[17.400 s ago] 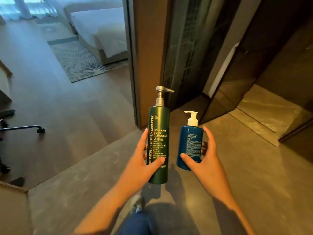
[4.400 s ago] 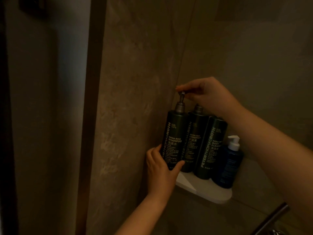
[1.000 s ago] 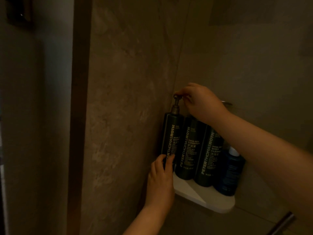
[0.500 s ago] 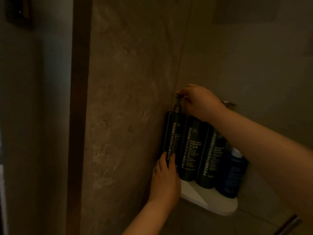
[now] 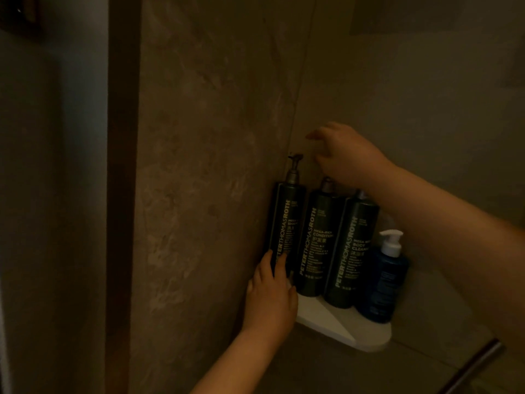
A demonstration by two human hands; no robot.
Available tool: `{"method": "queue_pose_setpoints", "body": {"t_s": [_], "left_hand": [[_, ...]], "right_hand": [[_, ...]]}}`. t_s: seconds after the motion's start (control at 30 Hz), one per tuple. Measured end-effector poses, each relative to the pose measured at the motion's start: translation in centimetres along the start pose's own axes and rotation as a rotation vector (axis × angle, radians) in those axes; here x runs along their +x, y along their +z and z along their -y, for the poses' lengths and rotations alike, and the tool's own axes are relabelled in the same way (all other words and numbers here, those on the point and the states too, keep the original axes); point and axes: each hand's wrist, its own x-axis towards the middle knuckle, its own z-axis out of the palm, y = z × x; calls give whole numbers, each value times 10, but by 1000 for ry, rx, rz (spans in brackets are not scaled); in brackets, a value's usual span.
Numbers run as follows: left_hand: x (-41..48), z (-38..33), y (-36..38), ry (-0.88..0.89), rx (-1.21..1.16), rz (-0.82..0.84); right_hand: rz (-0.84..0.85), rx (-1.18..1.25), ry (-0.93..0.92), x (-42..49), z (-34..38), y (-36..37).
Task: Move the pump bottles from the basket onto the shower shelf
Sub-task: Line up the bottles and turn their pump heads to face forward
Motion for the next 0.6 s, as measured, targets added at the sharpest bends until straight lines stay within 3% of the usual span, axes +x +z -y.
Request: {"method": "queue_pose_setpoints", "body": {"t_s": [0.23,0.6], "left_hand": [[-5,0,-7,12,-47,-49],[-10,-12,-12,83,-158,-122]], "right_hand": [[165,-116,65,-10,-20,-6],[169,-113,-45,-18,-18,-16]]}}
